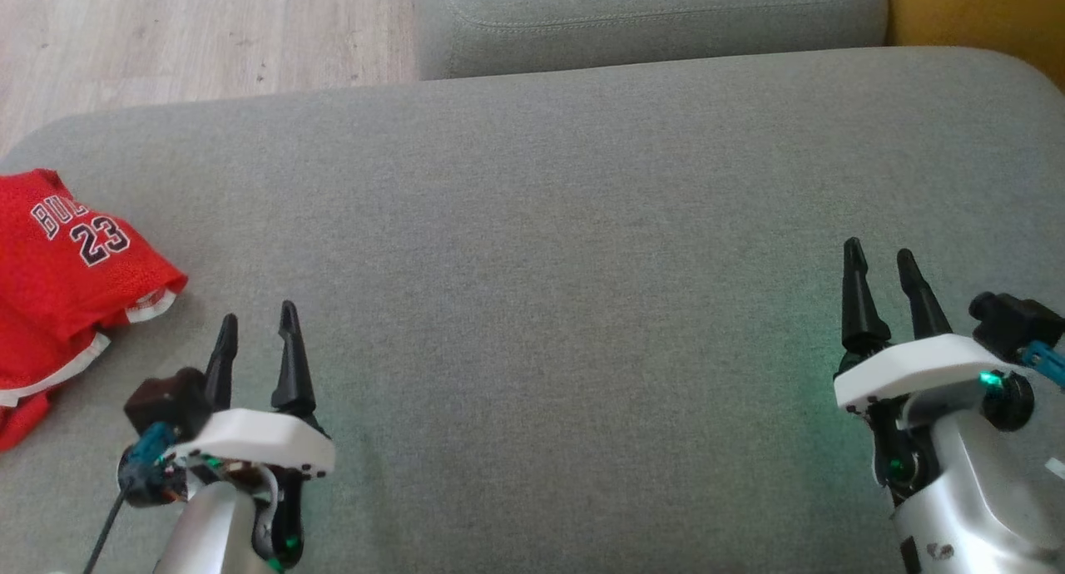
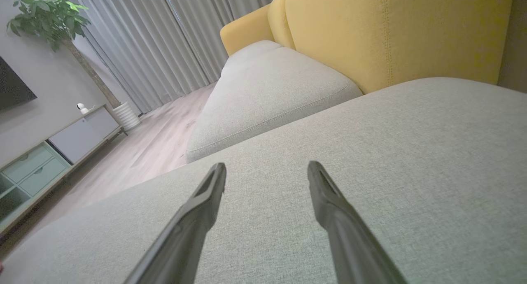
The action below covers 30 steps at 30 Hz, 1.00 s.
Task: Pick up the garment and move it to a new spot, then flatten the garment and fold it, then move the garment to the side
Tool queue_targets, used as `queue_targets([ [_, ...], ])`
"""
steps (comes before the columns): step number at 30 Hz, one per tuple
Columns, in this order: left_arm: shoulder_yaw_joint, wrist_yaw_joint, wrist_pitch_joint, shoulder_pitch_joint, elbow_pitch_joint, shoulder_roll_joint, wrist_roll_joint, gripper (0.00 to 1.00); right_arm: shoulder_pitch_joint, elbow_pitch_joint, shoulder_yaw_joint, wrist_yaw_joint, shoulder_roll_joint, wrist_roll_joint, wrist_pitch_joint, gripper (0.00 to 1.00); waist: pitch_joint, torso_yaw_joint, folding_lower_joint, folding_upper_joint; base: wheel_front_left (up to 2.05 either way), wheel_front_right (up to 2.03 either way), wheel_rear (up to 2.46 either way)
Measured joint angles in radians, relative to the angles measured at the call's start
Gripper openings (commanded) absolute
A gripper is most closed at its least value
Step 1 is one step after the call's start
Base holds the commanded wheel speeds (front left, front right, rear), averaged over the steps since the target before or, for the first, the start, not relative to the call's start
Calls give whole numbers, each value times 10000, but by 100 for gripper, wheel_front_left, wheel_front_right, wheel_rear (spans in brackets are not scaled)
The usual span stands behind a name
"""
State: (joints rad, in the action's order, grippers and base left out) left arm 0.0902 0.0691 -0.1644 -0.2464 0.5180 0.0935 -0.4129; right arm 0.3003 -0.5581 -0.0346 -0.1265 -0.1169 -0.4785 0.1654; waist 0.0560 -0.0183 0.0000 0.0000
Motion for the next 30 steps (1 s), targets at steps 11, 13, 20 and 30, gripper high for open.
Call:
queue_targets([
  [11, 31, -182, -351, -242, 245, -17, 1346, 100, 379, -19, 4, -2, 56, 1498, 322, 100, 13, 12, 0, 0, 0, 0, 0],
  [13, 27, -244, -401, -255, 305, -19, 1561, 100, 380, -58, 4, -2, 59, 1741, 389, 100, 18, 16, 0, 0, 0, 0, 0],
  [20, -21, -295, -585, -477, 391, -52, 2307, 100, 550, -265, 12, -2, 81, 2589, 573, 100, 25, 13, 0, 0, 0, 0, 0],
  [30, -313, -395, -865, -540, 593, -163, 3223, 100, 705, -688, 140, -2, 173, 3526, 842, 100, 7, -3, 0, 0, 0, 0, 0],
])
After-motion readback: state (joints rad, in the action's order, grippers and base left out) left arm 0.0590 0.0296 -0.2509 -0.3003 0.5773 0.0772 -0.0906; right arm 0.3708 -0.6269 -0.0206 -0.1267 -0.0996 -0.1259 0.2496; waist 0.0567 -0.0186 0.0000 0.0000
